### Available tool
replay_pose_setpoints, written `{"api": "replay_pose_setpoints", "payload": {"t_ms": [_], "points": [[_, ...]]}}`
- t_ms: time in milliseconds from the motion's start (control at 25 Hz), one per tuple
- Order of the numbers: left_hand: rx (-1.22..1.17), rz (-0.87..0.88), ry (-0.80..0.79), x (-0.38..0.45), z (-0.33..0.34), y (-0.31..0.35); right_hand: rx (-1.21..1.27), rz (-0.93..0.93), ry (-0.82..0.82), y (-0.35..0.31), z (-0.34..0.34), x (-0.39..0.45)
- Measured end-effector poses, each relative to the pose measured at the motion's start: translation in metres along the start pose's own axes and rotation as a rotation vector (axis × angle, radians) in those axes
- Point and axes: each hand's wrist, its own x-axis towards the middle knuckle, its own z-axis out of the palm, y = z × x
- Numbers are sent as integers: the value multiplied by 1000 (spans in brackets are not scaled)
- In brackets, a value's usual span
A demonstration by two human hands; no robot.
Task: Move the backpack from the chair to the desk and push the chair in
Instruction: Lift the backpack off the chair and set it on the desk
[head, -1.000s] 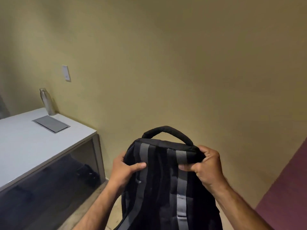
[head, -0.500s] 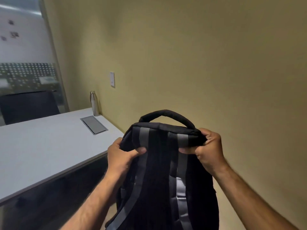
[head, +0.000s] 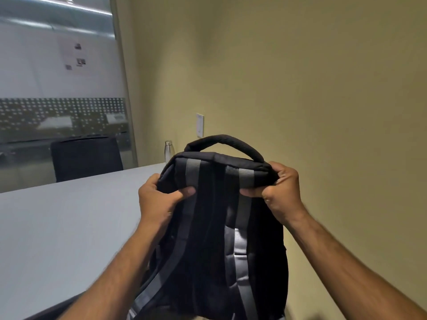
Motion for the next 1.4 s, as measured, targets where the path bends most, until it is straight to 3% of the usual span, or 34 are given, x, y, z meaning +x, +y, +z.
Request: {"api": "replay_pose_setpoints", "payload": {"t_ms": [320, 600, 1000, 1400], "points": [[127, 57, 98, 149, 9, -50, 86, 5, -48, 85, 75, 142], [281, 84, 64, 272, 17, -83, 54, -7, -46, 143, 143, 236], [240, -35, -202, 431, 59, -146, -85, -17, 70, 203, 207, 295], [134, -183, -434, 488, 81, -228, -231, 9, 136, 266, 254, 287]]}}
